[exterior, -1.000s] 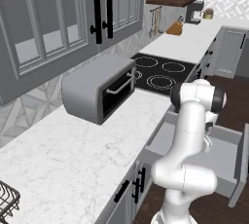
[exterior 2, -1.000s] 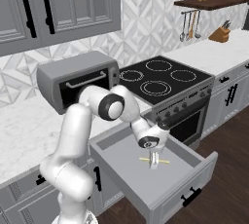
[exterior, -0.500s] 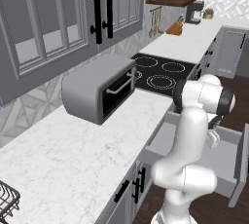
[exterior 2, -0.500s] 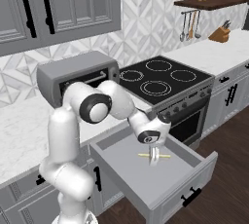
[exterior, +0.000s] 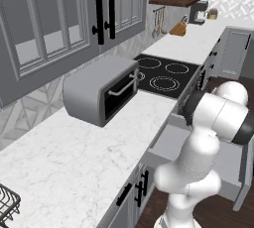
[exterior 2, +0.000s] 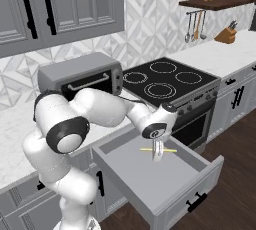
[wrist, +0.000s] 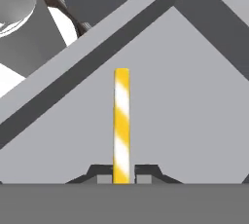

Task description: Take a straw from the drawer in front and place it inside the glass cup on the dining counter.

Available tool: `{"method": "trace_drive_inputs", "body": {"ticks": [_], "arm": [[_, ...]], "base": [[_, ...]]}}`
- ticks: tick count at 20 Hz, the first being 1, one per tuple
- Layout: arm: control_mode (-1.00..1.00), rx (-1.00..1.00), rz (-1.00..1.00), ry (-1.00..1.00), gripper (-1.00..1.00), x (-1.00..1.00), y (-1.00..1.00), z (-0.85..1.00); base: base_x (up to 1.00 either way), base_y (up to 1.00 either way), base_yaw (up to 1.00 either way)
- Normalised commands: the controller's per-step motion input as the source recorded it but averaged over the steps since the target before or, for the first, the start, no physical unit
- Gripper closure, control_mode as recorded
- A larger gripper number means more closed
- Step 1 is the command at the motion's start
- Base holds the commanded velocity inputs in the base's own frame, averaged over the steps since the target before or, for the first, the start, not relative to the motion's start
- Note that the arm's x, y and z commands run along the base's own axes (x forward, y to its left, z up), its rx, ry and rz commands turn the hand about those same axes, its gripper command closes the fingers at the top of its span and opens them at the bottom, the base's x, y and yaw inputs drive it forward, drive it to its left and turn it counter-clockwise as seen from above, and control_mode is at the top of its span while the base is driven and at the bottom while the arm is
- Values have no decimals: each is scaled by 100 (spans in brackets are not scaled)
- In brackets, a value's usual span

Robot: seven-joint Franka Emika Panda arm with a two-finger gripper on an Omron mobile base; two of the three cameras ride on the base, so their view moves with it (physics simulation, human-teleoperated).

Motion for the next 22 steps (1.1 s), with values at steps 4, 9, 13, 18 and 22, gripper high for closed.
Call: {"method": "trace_drive_inputs", "body": {"ticks": [4, 9, 13, 18, 22], "arm": [[-100, 0, 0, 0, 100, -37, 0, 100], [-100, 0, 0, 0, 100, -33, 1, 100], [-100, 0, 0, 0, 100, -28, 10, 85], [-100, 0, -1, 0, 100, -16, 9, 19], [-100, -2, 2, -3, 100, -24, 14, 0]], "base": [[0, 0, 0], [0, 0, 0], [0, 0, 0], [0, 0, 0], [0, 0, 0]]}}
